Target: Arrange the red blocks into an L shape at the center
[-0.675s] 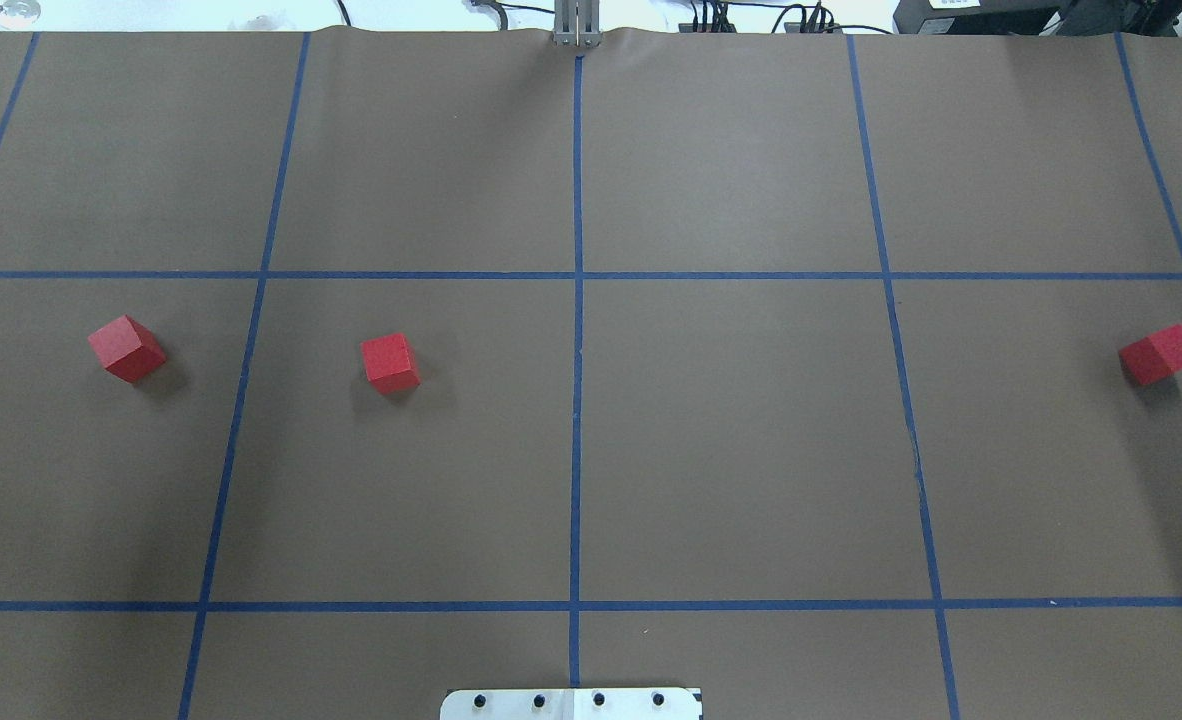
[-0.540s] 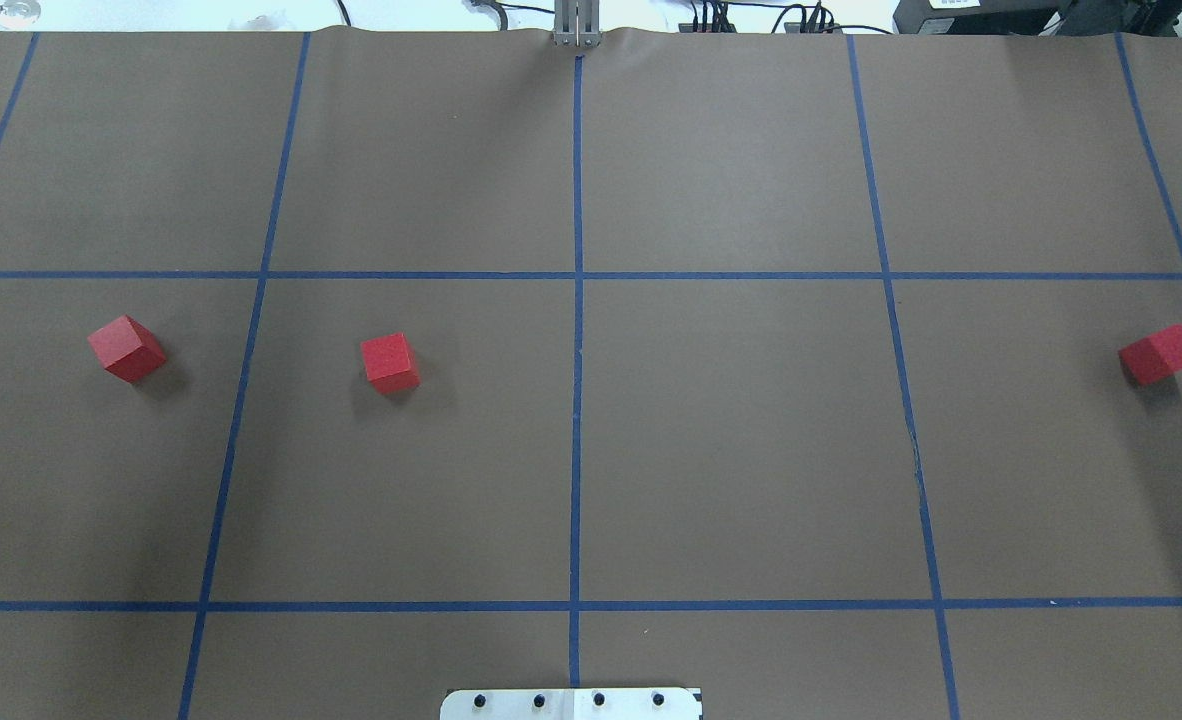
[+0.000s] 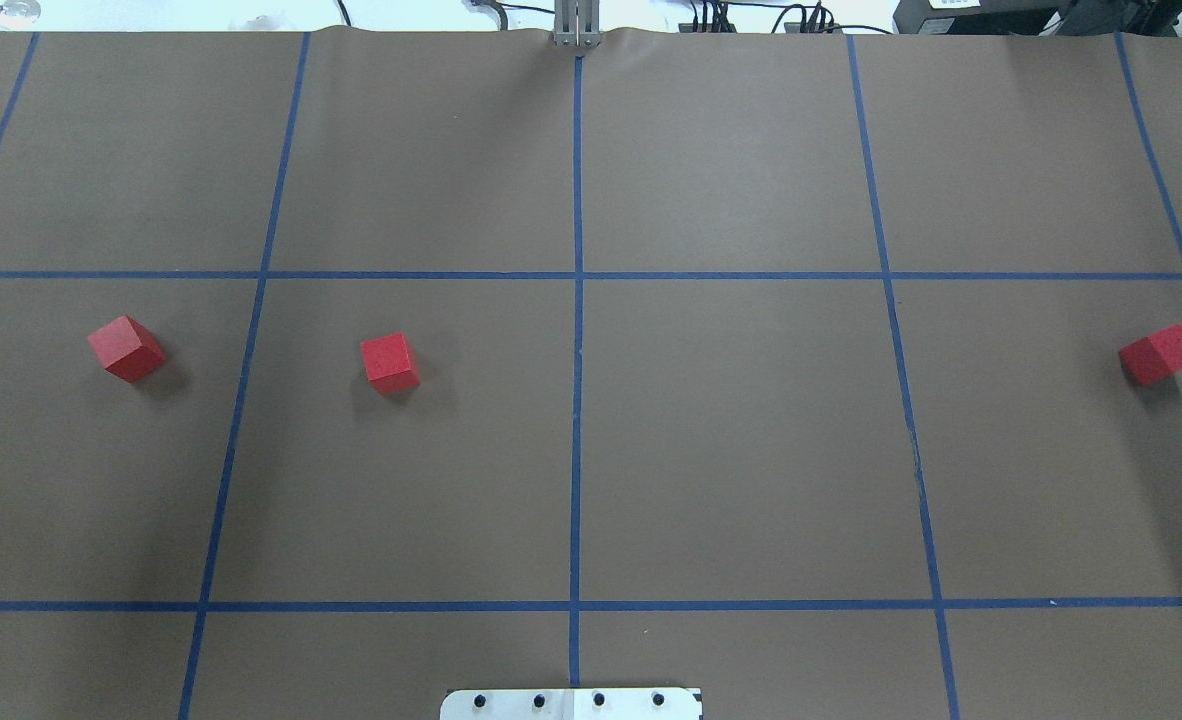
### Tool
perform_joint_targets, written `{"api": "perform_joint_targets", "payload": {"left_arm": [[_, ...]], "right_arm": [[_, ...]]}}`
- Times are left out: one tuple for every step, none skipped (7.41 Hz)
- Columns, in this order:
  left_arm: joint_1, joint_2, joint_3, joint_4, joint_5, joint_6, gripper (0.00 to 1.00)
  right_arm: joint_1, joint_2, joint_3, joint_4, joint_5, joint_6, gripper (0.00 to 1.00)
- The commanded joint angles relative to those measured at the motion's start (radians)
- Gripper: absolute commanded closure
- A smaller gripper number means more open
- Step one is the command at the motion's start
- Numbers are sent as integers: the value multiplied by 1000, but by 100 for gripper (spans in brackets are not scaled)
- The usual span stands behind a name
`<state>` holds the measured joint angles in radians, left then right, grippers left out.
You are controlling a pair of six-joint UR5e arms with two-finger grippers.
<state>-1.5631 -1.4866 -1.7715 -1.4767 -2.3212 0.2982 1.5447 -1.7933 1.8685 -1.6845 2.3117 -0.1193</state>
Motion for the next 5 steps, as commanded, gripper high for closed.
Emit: {"api": "perform_joint_targets", "payload": {"left_arm": [[0, -23, -12, -2, -1, -5, 0], [0, -56, -11, -14, -1, -7, 0], [2, -75, 0, -37, -3, -7, 0], [2, -107, 7, -112, 0, -7, 0], [0, -124, 24, -160, -7, -2, 0]], "right_arm": [[0, 20, 4, 2, 25, 3, 0], [0, 58, 3, 0, 26, 4, 0], [0, 75, 4, 3, 25, 4, 0], [0, 78, 1, 81, 25, 7, 0], [0, 84, -32, 182, 25, 12, 0]]}}
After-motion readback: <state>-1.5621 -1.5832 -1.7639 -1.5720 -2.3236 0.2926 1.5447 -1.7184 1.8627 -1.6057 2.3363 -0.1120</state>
